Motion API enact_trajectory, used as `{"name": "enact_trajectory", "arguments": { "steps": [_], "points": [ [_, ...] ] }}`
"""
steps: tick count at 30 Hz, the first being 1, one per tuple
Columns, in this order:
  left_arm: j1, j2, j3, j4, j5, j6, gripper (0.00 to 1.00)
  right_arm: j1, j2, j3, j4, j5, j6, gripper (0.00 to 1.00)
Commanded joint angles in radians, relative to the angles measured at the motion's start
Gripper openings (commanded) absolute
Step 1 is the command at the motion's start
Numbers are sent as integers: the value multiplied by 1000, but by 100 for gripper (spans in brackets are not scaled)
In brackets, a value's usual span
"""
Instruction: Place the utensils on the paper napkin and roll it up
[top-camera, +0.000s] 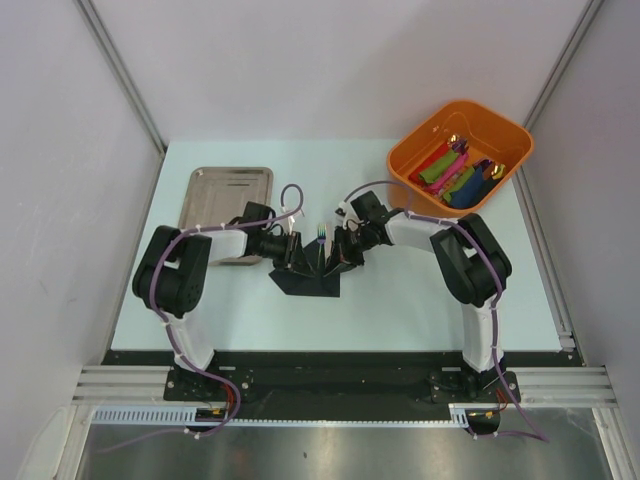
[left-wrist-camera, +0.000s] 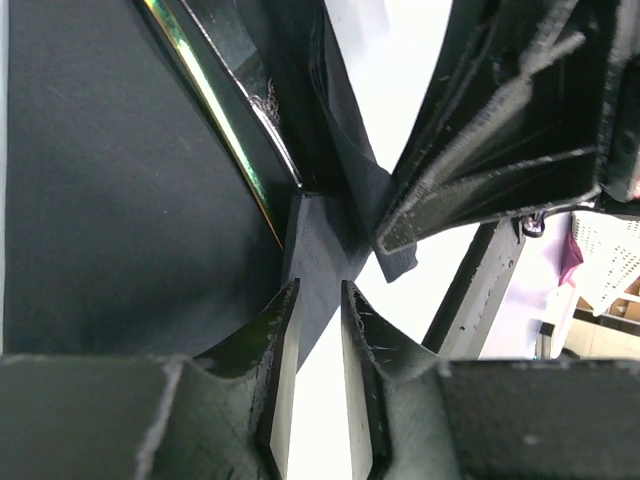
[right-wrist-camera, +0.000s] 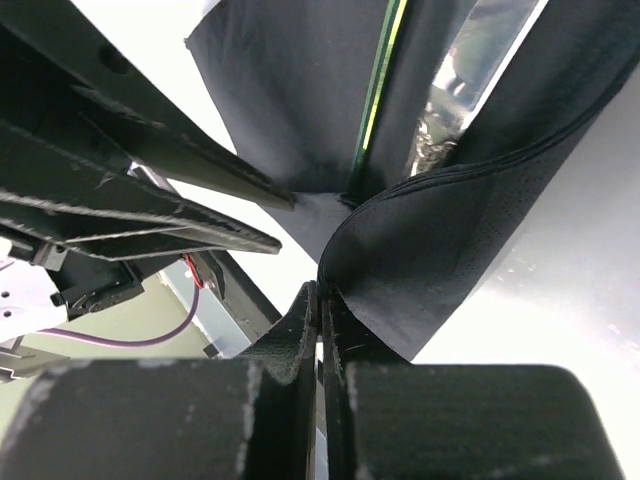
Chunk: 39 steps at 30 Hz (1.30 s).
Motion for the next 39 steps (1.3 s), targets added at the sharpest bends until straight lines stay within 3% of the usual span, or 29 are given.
{"name": "enact_trajectory", "arguments": {
  "steps": [1, 14, 31, 39],
  "points": [
    [4, 21, 26, 14, 12, 18, 26, 14, 11, 46, 20, 4, 12, 0],
    [2, 58, 35, 26, 3, 14, 13, 34, 49, 79, 48, 2, 53, 0],
    [2, 72, 42, 32, 0, 9, 10, 58, 98, 100, 106, -13, 107, 0],
    [16, 14, 22, 47, 28, -15, 15, 66, 106, 94, 126, -16, 114, 0]
  ]
}}
